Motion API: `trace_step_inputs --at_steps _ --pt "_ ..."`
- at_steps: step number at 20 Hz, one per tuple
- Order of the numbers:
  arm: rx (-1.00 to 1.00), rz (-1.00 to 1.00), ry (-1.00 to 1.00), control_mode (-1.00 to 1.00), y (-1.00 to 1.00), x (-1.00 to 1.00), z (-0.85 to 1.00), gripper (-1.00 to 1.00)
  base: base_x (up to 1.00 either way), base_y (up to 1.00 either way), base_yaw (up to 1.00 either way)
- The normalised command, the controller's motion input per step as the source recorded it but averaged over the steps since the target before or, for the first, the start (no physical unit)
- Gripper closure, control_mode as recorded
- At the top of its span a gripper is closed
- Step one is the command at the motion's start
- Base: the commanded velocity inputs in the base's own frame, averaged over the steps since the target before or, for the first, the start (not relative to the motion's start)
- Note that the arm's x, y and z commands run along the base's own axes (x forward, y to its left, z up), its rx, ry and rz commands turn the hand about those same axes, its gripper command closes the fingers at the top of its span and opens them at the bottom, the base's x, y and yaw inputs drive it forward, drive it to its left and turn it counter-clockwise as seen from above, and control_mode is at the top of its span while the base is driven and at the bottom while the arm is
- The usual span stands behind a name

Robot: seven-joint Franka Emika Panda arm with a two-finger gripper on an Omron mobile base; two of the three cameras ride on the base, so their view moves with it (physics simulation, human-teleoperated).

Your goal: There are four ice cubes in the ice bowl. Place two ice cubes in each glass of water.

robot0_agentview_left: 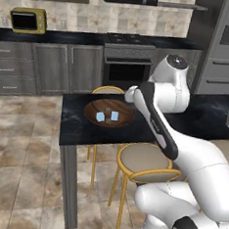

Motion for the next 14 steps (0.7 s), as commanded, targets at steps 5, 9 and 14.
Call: trace_step_inputs --at_steps 5,9,14 --pt "0.06 0.00 -0.04 -1.00 0.07 0.32 -0.18 -1.00 0.00 0.00 0.00" --pt "-0.03 -0.03 0.00 -1.00 0.00 0.42 -0.03 -1.00 0.00 0.00 0.00" --pt "-0.01 -0.03 0.03 -1.00 0.00 0.56 -0.03 -1.00 0.00 0.00 0.00"
